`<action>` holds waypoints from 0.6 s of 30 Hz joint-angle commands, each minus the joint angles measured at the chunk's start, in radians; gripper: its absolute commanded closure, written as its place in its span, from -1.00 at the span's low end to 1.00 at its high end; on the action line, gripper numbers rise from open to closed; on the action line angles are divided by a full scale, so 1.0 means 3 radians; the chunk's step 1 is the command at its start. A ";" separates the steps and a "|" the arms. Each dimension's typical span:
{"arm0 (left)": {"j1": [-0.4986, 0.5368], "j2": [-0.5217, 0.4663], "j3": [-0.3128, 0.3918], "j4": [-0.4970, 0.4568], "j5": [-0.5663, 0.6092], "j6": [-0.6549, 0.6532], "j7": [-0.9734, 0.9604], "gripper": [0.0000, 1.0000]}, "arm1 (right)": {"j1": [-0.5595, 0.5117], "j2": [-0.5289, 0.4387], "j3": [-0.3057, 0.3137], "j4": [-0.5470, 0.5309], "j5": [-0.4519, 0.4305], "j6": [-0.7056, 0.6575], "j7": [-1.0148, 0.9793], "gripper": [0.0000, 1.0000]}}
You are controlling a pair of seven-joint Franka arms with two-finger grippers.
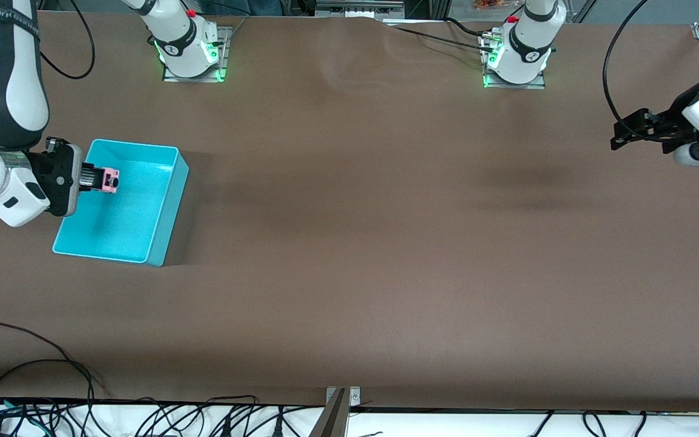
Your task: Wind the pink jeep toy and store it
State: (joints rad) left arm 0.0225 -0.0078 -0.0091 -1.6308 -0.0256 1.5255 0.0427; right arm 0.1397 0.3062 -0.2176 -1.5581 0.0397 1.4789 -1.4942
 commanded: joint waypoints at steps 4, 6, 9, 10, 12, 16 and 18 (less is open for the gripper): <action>0.0114 -0.0035 0.0036 0.0225 -0.0083 -0.0028 -0.0014 -1.00 | 0.0010 -0.0539 -0.0118 -0.1283 0.0067 0.0837 -0.0214 0.39; 0.0114 -0.0035 0.0030 0.0226 -0.0063 0.0053 -0.0004 -1.00 | 0.0010 -0.0642 -0.0118 -0.1565 0.0067 0.1087 -0.0250 0.39; 0.0114 -0.0035 0.0025 0.0205 -0.0058 0.0095 0.0026 -1.00 | 0.0010 -0.0709 -0.0123 -0.1918 0.0072 0.1430 -0.0296 0.39; 0.0114 -0.0040 0.0025 0.0200 -0.0053 0.0100 0.0026 -1.00 | 0.0005 -0.0709 -0.0134 -0.2000 0.0072 0.1517 -0.0322 0.39; 0.0109 -0.0041 0.0015 0.0185 -0.0053 0.0105 0.0026 -1.00 | 0.0005 -0.0704 -0.0179 -0.2133 0.0072 0.1666 -0.0368 0.39; 0.0109 -0.0046 -0.0021 0.0169 -0.0027 0.0110 0.0026 -1.00 | 0.0005 -0.0683 -0.0251 -0.2399 0.0108 0.1937 -0.0490 0.38; 0.0109 -0.0056 -0.0026 0.0164 0.0004 0.0120 0.0026 -1.00 | 0.0010 -0.0683 -0.0292 -0.2501 0.0128 0.2065 -0.0562 0.38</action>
State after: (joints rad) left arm 0.0517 -0.0151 -0.0069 -1.5745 -0.0257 1.5479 0.0435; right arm 0.1359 0.1510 -0.2709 -2.1886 0.0428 2.0007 -1.5940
